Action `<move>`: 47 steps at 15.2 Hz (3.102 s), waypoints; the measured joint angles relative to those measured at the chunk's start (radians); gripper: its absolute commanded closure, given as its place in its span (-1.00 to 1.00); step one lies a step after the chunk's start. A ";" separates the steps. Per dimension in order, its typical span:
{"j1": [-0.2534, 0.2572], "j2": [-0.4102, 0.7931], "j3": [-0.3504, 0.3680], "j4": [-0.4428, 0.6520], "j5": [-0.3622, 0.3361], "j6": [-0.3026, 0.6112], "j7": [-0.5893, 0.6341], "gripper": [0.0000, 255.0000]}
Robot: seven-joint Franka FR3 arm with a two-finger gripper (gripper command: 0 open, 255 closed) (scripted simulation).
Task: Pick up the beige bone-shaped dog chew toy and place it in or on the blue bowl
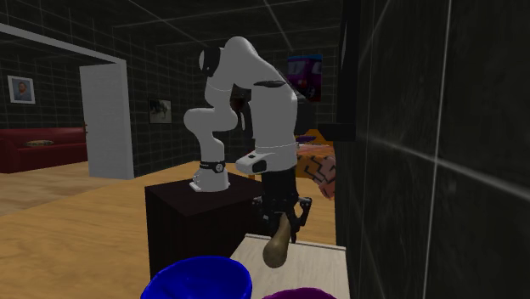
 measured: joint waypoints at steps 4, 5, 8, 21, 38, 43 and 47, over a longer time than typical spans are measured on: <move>0.003 -0.038 -0.006 -0.006 -0.008 -0.032 0.007 1.00; 0.003 -0.044 -0.008 -0.001 -0.010 -0.042 0.008 1.00; 0.008 -0.069 -0.012 0.002 -0.017 -0.070 0.018 1.00; -0.059 -0.070 -0.036 0.131 -0.025 -0.209 -0.038 1.00; -0.283 0.278 -0.045 0.669 0.003 -0.419 -0.192 1.00; -0.285 0.309 -0.042 0.657 0.008 -0.378 -0.200 1.00; -0.283 0.326 -0.039 0.640 0.012 -0.344 -0.204 1.00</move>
